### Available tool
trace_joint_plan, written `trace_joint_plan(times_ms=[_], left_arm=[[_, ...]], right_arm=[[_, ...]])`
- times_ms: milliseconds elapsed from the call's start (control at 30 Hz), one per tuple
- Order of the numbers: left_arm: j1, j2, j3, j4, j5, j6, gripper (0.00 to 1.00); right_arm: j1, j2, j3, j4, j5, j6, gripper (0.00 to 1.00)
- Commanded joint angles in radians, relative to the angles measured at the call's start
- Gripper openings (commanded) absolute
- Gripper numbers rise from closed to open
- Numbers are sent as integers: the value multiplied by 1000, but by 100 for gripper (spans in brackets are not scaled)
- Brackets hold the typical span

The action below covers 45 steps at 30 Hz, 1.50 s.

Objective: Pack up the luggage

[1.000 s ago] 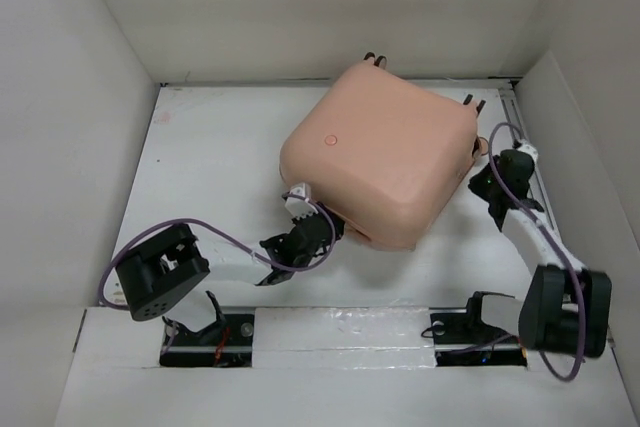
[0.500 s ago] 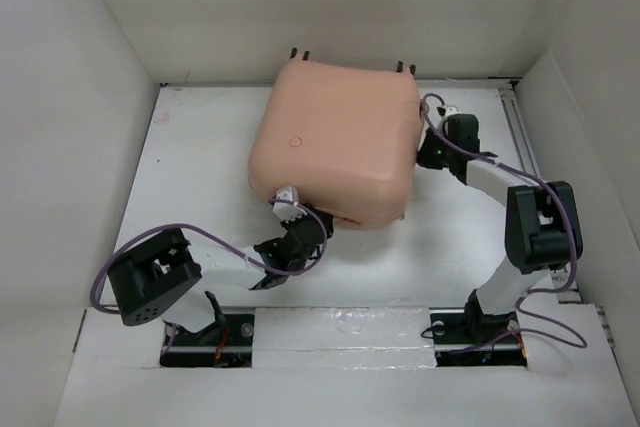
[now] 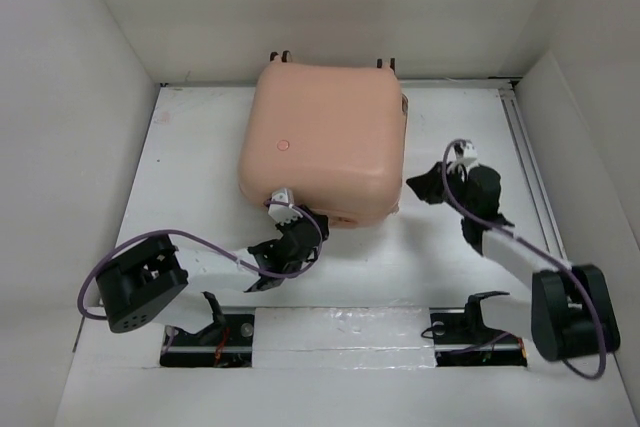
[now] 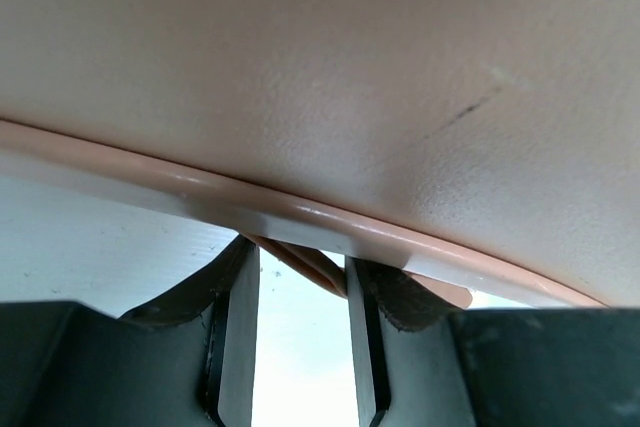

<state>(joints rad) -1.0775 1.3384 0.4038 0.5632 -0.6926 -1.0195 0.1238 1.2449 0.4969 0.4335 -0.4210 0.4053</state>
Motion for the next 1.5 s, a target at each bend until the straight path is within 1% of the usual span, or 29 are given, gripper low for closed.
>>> trace_joint_plan(times_ms=[0, 33, 67, 100, 167, 233, 300, 400, 467, 533, 567, 633, 733, 833, 1033, 1167, 1300, 1400, 1433, 1467], left_arm=[[-55, -64, 76, 101, 105, 127, 0], [-55, -64, 76, 101, 105, 127, 0], [-55, -64, 76, 101, 114, 127, 0], [-55, -64, 76, 101, 114, 127, 0], [-45, -55, 76, 101, 126, 127, 0], [-45, -54, 76, 101, 137, 127, 0], [-24, -45, 76, 101, 165, 118, 0], [-13, -45, 67, 110, 185, 118, 0], [-13, -45, 67, 121, 185, 118, 0], [-13, -45, 67, 121, 194, 118, 0], [-13, -45, 67, 130, 194, 118, 0], [-13, -45, 67, 130, 194, 118, 0], [-13, -58, 67, 130, 194, 118, 0], [-13, -58, 58, 130, 194, 118, 0], [-13, -48, 58, 130, 203, 118, 0], [-13, -48, 58, 130, 203, 118, 0], [-13, -48, 58, 121, 203, 118, 0], [-13, -48, 58, 121, 203, 118, 0], [-13, -48, 58, 121, 203, 118, 0], [-13, -48, 58, 121, 203, 118, 0]], right_arm=[[0, -192, -214, 310, -52, 41, 29], [13, -241, -262, 356, -52, 41, 29], [13, -289, -334, 356, -21, 41, 31], [22, -379, -359, 356, -21, 50, 33], [33, -461, -400, 301, 13, 40, 34], [42, -548, -409, 268, 13, 11, 38], [53, -578, -420, 234, -7, -14, 39], [63, -587, -379, 156, -65, -68, 41], [74, -538, -367, 136, -97, -95, 42], [85, -487, -356, 163, -136, -95, 43], [85, -423, -341, 177, -151, -105, 43], [94, -365, -321, 203, -197, -114, 43], [103, -302, -334, 281, -206, -114, 42], [116, -251, -334, 318, -197, -123, 42], [135, -219, -301, 341, -142, -155, 43], [160, -228, -290, 301, -95, -197, 43], [171, -219, -258, 292, -72, -220, 44], [180, -194, -248, 309, -84, -229, 44], [180, -184, -248, 339, -96, -229, 43], [180, -161, -248, 356, -105, -229, 36]])
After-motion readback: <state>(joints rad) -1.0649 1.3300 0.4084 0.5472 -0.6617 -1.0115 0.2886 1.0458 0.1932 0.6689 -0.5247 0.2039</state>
